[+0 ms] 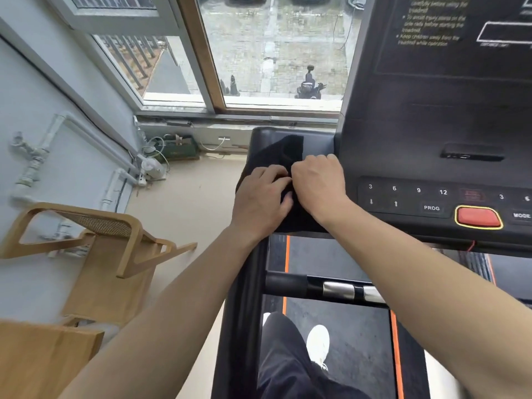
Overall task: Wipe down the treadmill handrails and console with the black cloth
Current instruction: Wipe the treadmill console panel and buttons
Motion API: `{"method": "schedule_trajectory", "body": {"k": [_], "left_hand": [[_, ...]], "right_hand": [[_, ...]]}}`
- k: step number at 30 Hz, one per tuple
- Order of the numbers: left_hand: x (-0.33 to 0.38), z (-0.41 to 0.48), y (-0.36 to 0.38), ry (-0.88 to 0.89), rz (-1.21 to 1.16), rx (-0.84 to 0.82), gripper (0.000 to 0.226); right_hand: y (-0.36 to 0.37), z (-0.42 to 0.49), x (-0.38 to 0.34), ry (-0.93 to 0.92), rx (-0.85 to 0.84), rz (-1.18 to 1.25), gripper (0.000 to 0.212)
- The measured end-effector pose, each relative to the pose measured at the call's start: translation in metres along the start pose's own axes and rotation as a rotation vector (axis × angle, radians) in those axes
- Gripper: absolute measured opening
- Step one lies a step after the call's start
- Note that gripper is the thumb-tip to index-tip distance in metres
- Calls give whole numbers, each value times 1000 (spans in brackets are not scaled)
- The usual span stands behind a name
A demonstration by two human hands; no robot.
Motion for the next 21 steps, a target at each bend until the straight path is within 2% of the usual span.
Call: {"method": "schedule_trajectory", "body": {"k": [4,8,10,12,14,18,21], "left_hand": [[0,20,8,108,70,-50,16],[10,48,13,153,102,-264,18],[15,57,12,127,120,-350,18],[18,60,10,115,116,-404,20],[21,55,5,156,160,-450,25],[11,36,-9,325,128,-381,30],[-2,40,-15,446,109,-284,25]], "right_hand": [[-2,-3,7,-58,-71,-29,19],[-4,-13,14,-126,-214,48,15],[4,-17,22,-141,-293,135,25],[13,-20,34,-120,-355,323,41],[17,-24,42,-94,-372,508,47],[12,-34,36,-86,-265,646,48],[10,-38,20,-74,-299,654,49]]}}
Point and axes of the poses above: each hand's wrist, its own z-axis towards the middle knuckle, its own y-axis out of the palm, x = y × z, the point moved 6 cm from there along z, towards the middle knuckle, and after that the axes turned 5 degrees about z, right-handed, at the moved point
